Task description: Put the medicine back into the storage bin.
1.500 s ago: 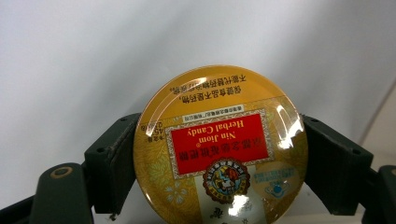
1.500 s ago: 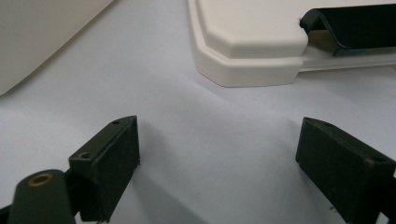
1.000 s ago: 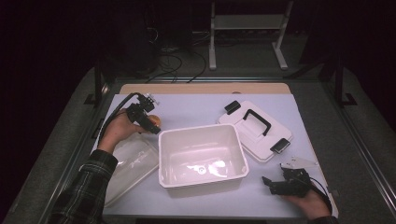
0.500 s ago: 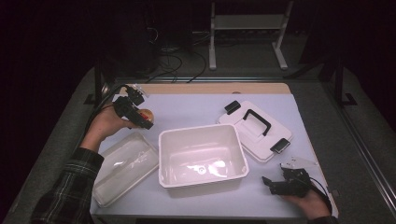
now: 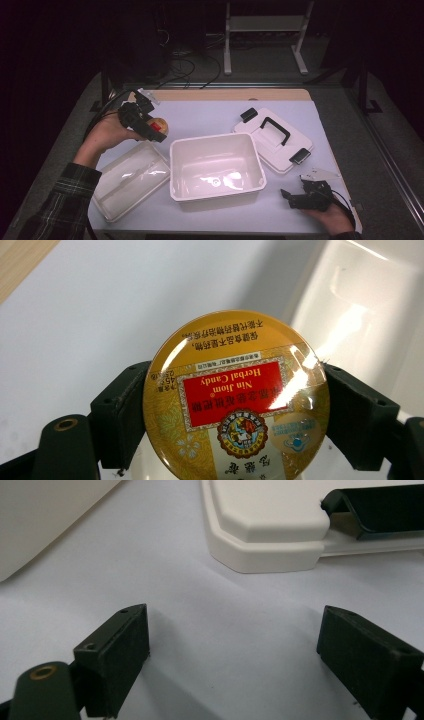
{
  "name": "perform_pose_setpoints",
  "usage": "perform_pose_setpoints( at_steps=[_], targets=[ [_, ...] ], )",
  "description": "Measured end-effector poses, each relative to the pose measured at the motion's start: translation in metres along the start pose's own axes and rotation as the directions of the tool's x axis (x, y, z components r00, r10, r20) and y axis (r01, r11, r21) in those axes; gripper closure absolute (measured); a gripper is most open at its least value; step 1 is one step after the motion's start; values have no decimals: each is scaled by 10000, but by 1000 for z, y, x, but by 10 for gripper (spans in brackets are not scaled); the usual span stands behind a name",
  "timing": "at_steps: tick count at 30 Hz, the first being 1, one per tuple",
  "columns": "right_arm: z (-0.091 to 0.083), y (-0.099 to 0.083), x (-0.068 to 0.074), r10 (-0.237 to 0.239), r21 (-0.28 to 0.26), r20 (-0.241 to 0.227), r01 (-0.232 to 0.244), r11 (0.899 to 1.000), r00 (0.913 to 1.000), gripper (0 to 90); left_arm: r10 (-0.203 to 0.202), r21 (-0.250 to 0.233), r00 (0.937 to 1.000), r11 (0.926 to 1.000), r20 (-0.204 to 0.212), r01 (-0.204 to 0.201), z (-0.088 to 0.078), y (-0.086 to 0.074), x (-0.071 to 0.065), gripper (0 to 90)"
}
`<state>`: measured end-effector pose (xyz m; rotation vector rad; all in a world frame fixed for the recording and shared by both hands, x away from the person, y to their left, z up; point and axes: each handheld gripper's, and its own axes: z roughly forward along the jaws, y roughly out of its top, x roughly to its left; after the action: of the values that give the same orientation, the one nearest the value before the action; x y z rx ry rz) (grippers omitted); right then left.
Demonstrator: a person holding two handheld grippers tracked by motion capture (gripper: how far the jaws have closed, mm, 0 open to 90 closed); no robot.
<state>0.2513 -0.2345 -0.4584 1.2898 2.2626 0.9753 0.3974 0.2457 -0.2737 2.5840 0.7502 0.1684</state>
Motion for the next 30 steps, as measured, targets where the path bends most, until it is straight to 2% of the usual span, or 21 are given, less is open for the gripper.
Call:
perform_pose_setpoints(
  at_steps=[7,11,16,23,26,27,30],
  targets=[
    [0,0,0,6,-2,1,-6,10000,10000,128,761,-72,9969,9971,182,-760,-3,7,-20,198],
    [0,0,0,13,5,-1,-13,10000,10000,128,1220,90,9919,9924,354,-1224,-2,12,-33,198],
    [0,0,0,13,8,-1,-13,10000,10000,128,1580,150,9861,9872,509,-1590,2,17,-47,198],
    [0,0,0,14,5,-1,-14,10000,10000,128,2203,284,9721,9744,801,-2232,8,23,-66,198],
    [0,0,0,15,10,-2,-15,10000,10000,128,2366,244,9665,9704,990,-2401,12,25,-74,198],
    [0,0,0,16,11,-3,-16,10000,10000,128,2350,188,9666,9711,1021,-2381,14,25,-76,198],
    [0,0,0,10,11,0,-10,10000,10000,128,2570,208,9598,9652,1127,-2608,19,26,-84,198]
  ],
)
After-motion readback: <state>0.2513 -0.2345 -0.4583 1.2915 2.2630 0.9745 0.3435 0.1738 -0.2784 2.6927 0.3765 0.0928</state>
